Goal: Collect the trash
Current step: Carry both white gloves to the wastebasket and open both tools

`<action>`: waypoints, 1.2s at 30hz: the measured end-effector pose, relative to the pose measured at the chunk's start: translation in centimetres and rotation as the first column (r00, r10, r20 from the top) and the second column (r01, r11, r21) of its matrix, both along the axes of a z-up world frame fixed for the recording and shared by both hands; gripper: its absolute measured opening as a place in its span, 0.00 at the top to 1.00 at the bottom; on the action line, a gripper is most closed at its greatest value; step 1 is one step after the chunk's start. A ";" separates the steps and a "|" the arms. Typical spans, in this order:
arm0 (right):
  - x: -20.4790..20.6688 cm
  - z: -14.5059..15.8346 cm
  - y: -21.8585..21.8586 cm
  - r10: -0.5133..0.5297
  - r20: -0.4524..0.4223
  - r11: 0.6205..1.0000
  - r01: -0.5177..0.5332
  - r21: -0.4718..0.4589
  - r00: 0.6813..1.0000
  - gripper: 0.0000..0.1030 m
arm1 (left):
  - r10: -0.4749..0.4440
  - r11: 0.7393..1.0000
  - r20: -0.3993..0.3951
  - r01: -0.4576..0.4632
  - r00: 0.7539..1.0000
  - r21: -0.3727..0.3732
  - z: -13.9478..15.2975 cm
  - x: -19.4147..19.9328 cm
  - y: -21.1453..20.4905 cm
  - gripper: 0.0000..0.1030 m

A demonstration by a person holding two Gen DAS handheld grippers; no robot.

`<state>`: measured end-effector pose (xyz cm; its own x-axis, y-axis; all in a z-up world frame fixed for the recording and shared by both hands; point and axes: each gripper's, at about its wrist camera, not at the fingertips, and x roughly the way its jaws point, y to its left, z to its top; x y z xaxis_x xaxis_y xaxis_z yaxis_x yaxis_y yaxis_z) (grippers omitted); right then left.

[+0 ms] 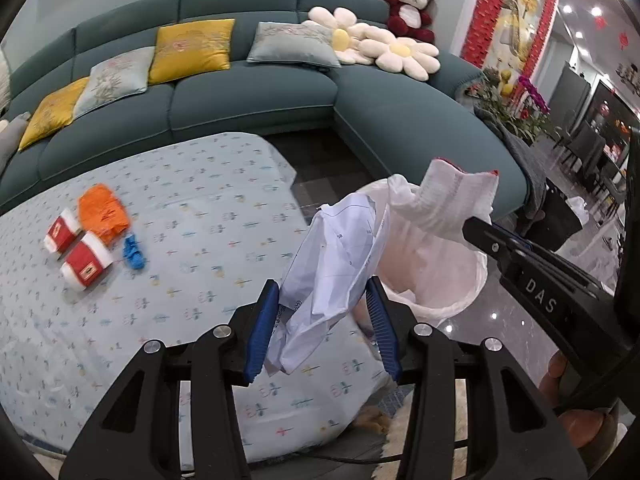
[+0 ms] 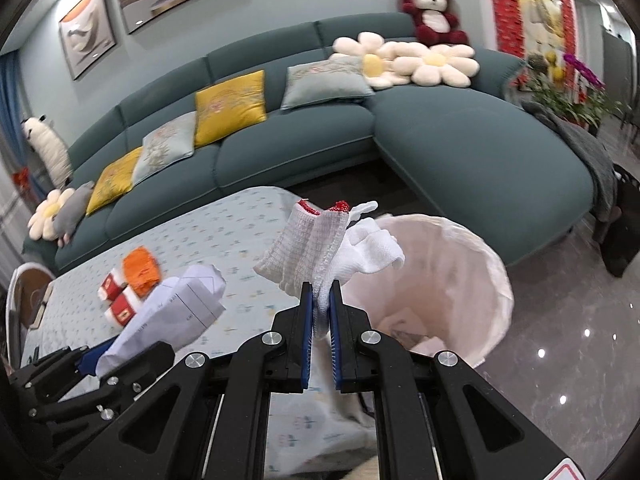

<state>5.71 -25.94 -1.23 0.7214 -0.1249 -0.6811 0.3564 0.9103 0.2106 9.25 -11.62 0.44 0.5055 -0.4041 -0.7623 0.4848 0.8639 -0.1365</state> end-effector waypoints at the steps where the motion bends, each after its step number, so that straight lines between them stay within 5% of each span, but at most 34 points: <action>1: 0.0 -0.2 -0.3 -0.007 -0.003 1.000 0.007 0.002 1.000 0.93 | -0.009 1.000 -0.003 0.009 1.000 0.000 -0.1 0.1 -0.6 0.58; 23: -1.2 -4.6 -8.0 -0.141 -0.068 0.988 0.145 0.047 0.988 0.93 | -0.142 0.989 -0.075 0.144 0.987 0.019 -3.3 2.1 -11.1 0.57; 36: -0.4 -5.1 -9.6 -0.157 -0.073 0.986 0.161 0.046 0.985 0.92 | -0.136 0.991 -0.065 0.135 0.989 -0.023 -3.3 3.5 -13.4 0.42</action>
